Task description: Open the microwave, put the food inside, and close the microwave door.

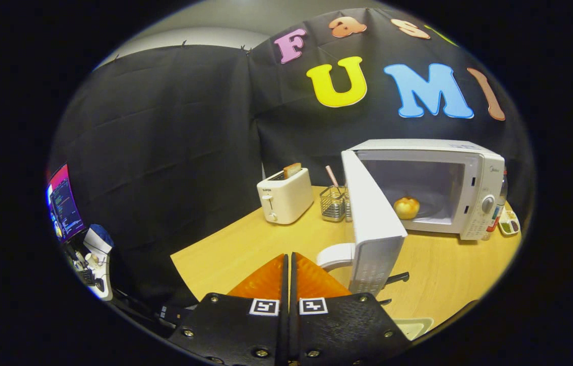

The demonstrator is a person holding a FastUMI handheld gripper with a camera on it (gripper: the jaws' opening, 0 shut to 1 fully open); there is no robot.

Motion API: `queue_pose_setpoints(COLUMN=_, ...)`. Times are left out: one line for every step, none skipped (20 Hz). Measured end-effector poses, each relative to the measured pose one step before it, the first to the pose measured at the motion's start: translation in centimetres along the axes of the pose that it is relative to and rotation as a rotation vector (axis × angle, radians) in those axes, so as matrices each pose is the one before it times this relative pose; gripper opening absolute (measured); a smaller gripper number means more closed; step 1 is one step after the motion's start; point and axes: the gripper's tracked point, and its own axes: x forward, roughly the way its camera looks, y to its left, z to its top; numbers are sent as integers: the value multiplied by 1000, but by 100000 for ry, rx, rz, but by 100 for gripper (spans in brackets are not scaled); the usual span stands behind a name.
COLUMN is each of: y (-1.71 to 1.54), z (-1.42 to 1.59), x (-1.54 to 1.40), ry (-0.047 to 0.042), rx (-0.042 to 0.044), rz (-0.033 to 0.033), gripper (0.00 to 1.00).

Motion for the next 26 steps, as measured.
queue_pose_setpoints(y=-623, z=-16, x=32, ry=358, rx=881, rz=-630, gripper=1)
queue_pose_setpoints(y=-636, z=-34, x=-18, ry=34, rx=1634, rz=-450, gripper=1)
queue_pose_setpoints(y=-786, z=79, x=-130, ry=-114, rx=1523, rz=-1070, gripper=1)
queue_pose_setpoints(y=-808, z=148, x=-68, ry=-132, rx=961, rz=-1669, gripper=1)
queue_pose_setpoints(y=-816, z=165, x=-36, ry=-109, rx=609, rz=-1883, gripper=1)
queue_pose_setpoints(y=-713, z=6, x=-19, ry=239, rx=507, rz=-1429, gripper=0)
queue_pose_setpoints(y=-809, z=63, x=-10, ry=422, rx=683, rz=-1219, gripper=1)
queue_pose_setpoints(y=-669, z=108, x=-53, ry=-9, rx=712, rz=-1194, gripper=1)
queue_pose_setpoints(y=-698, z=251, x=-21, ry=-306, rx=626, rz=-1289, gripper=0)
queue_pose_setpoints(y=-693, z=192, x=12, ry=-247, rx=537, rz=-1146, gripper=1)
queue_pose_setpoints(y=-711, z=228, x=69, ry=-111, rx=451, rz=-1000, gripper=1)
queue_pose_setpoints(y=-649, z=233, x=102, ry=-291, rx=222, rz=-913, gripper=0)
queue_pose_setpoints(y=-785, z=263, x=210, ry=-346, rx=47, rz=-1081, gripper=1)
queue_pose_setpoints(y=-730, z=208, x=186, ry=-398, rx=-2, rz=-1148, gripper=1)
queue_pose_setpoints(y=-775, z=326, x=136, ry=-474, rx=89, rz=-1094, gripper=1)
queue_pose_setpoints(y=-761, z=150, x=329, ry=-326, rx=101, rz=-1044, gripper=1)
queue_pose_setpoints(y=-755, z=251, x=255, ry=-203, rx=139, rz=-982, gripper=1)
queue_pose_setpoints(y=-761, z=234, x=373, ry=-214, rx=243, rz=-1053, gripper=1)
queue_pose_setpoints(y=-860, z=246, x=329, ry=-339, rx=181, rz=-1206, gripper=1)
queue_pose_setpoints(y=-828, z=242, x=325, ry=-161, rx=320, rz=-1292, gripper=1)
queue_pose_setpoints(y=-815, z=288, x=341, ry=-158, rx=556, rz=-1320, gripper=0)
queue_pose_setpoints(y=-856, z=150, x=328, ry=-247, rx=654, rz=-1190, gripper=0)
queue_pose_setpoints(y=-833, z=345, x=440, ry=-302, rx=685, rz=-1222, gripper=1)
queue_pose_setpoints(y=-765, z=216, x=380, ry=-233, rx=666, rz=-1406, gripper=1)
queue_pose_setpoints(y=-797, z=329, x=427, ry=-338, rx=514, rz=-1353, gripper=0)
queue_pose_setpoints(y=-713, z=267, x=522, ry=-141, rx=410, rz=-1162, gripper=1)
